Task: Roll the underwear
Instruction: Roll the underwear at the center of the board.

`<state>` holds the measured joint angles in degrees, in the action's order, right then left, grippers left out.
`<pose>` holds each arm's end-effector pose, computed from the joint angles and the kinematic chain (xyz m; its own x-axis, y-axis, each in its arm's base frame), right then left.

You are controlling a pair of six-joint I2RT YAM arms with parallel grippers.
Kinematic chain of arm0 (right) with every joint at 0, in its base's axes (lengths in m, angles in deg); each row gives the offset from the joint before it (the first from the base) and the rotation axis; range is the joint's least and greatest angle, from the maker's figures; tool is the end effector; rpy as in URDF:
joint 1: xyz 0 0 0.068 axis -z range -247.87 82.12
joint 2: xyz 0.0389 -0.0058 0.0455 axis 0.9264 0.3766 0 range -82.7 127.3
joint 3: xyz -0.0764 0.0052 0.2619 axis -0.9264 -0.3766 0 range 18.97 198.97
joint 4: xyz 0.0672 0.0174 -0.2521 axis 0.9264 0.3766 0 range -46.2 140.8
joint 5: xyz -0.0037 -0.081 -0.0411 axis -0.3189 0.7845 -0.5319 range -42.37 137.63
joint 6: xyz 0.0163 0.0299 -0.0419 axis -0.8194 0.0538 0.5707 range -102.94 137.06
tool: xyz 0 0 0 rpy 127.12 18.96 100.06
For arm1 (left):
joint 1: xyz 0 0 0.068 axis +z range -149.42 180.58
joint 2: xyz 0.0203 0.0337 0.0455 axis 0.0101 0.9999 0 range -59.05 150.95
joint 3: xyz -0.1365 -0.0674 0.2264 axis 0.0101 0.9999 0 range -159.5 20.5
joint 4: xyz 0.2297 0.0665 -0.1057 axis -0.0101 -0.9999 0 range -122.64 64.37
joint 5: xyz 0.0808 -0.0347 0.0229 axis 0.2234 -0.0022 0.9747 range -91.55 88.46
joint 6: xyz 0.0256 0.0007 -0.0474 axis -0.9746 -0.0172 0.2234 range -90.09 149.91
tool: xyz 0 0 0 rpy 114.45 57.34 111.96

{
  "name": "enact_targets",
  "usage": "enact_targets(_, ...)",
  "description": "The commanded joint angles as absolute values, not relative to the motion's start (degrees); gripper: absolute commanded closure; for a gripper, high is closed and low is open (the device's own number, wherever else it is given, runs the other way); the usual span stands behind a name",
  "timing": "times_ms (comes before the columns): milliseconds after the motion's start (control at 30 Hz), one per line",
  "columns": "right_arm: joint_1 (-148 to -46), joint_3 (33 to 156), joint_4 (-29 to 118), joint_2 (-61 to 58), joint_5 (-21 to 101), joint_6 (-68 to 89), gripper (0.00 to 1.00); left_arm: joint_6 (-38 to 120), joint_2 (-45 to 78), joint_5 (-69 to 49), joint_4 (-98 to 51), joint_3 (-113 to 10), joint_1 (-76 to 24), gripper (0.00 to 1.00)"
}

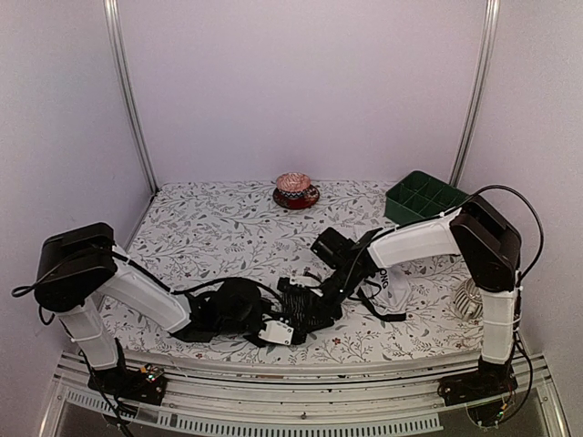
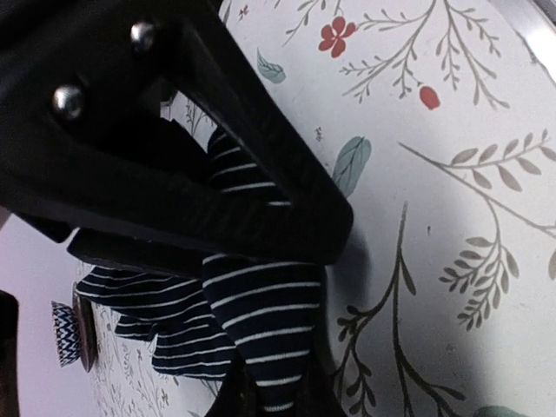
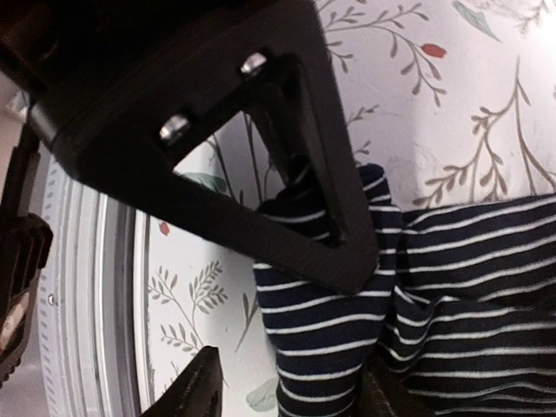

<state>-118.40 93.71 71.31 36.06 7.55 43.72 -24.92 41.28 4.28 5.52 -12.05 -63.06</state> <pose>0.2347 0.3210 0.1218 -0.2157 -0.8019 -0.5571 -0.9143 -0.0345 0.4036 0.1379 -0.2701 0.1039 0.5465 0.7287 -0.4128 0.7091 -0.1404 0.6910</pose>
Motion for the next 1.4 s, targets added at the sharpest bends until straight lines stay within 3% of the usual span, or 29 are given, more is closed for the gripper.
enact_targets(0,-118.4,87.3,69.8,28.8,18.8,41.3,0.44,-22.6,42.2,0.3,-7.7,-15.9,-62.0,1.0)
enact_targets(233,-118.7,75.9,59.2,10.0,32.3,36.8,0.21,-18.7,43.9,-7.7,-22.3,-23.3,-58.2,1.0)
enact_targets(533,-124.2,61.5,42.3,-11.8,51.7,38.5,0.15,-14.2,48.1,-19.7,-38.5,-34.6,-52.7,1.0)
enact_targets(700,-130.1,56.5,34.7,-16.7,59.6,44.0,0.15,-11.2,51.9,-26.5,-46.7,-41.7,-49.2,1.0)
enact_targets(1033,-139.8,55.1,29.5,-7.8,66.3,54.9,0.18,-7.8,64.0,-40.9,-61.2,-55.2,-42.8,1.0)
enact_targets(1367,-139.6,59.6,26.6,9.8,72.8,57.6,0.21,-7.0,69.7,-46.5,-67.2,-61.0,-39.9,1.0)
